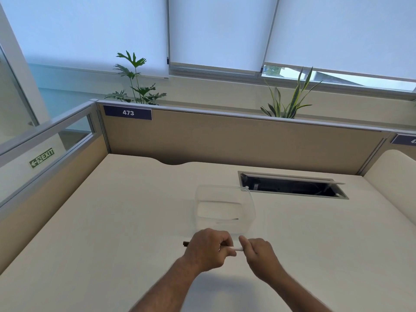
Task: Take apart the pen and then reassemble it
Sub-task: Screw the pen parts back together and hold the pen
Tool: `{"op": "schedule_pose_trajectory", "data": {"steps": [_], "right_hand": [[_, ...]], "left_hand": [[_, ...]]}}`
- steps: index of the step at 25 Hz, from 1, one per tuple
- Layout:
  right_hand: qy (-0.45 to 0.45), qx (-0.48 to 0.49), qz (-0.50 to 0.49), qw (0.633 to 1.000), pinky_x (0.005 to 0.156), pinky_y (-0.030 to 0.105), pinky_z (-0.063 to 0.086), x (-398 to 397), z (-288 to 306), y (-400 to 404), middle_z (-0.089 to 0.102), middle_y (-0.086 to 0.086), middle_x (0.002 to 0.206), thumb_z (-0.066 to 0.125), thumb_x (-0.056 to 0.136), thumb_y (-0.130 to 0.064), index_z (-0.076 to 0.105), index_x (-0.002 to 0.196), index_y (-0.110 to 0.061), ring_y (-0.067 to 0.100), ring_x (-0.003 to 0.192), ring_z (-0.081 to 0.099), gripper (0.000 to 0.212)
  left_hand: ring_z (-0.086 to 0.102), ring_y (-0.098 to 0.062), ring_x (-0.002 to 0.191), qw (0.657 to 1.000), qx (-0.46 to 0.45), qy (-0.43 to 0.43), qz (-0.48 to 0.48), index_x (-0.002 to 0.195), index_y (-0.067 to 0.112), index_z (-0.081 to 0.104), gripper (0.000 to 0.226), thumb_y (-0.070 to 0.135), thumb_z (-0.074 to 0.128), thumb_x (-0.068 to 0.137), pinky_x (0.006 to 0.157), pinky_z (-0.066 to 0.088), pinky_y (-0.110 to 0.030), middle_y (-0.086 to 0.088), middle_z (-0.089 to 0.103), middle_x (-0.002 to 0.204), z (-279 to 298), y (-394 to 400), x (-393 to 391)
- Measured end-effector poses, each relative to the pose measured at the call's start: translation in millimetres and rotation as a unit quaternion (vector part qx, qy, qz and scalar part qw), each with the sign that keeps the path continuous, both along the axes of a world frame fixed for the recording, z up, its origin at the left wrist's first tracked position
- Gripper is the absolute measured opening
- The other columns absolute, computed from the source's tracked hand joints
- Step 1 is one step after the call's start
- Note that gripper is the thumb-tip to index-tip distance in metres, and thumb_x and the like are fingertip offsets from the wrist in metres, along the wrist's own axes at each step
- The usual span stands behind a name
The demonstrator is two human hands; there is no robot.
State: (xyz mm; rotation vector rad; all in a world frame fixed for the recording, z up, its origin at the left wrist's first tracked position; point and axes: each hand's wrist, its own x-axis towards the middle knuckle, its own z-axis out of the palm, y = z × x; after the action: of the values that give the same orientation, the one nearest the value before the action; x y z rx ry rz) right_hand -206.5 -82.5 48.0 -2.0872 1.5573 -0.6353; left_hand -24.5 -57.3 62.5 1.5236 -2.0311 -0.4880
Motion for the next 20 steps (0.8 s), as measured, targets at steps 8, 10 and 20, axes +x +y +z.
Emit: {"op": "schedule_pose_trajectory", "data": {"steps": [8,10,20], "right_hand": [[-0.143,-0.006,-0.012,0.990,0.049,0.023,0.033,-3,5,9,0.050,-0.012,0.046,0.048,0.102,-0.026,0.046,0.052,-0.026,0.005,0.045,0.041,0.049],[-0.124,-0.054,0.038,0.990,0.048,0.021,0.031,-10,3,10,0.050,-0.013,0.049,0.046,0.100,-0.033,0.048,0.060,-0.022,0.007,0.046,0.041,0.041],[-0.074,-0.124,0.073,0.987,0.046,0.018,0.023,-14,-3,9,0.030,-0.014,0.047,0.046,0.096,-0.036,0.043,0.058,-0.020,0.004,0.045,0.029,0.040]], "left_hand": [[0.062,-0.020,0.065,0.999,0.022,-0.025,-0.008,0.085,0.020,0.070,0.027,0.039,0.052,0.090,0.062,0.053,-0.032,0.000,0.074,0.075,1,1,-6],[0.062,-0.020,0.064,0.998,0.049,-0.010,-0.022,0.083,0.019,0.072,0.028,0.033,0.049,0.093,0.061,0.051,-0.031,-0.002,0.074,0.077,3,1,-6],[0.054,-0.007,0.053,0.993,0.090,0.053,-0.063,0.077,0.014,0.073,0.023,0.020,0.057,0.092,0.062,0.054,-0.031,0.001,0.069,0.063,3,2,-6]]}}
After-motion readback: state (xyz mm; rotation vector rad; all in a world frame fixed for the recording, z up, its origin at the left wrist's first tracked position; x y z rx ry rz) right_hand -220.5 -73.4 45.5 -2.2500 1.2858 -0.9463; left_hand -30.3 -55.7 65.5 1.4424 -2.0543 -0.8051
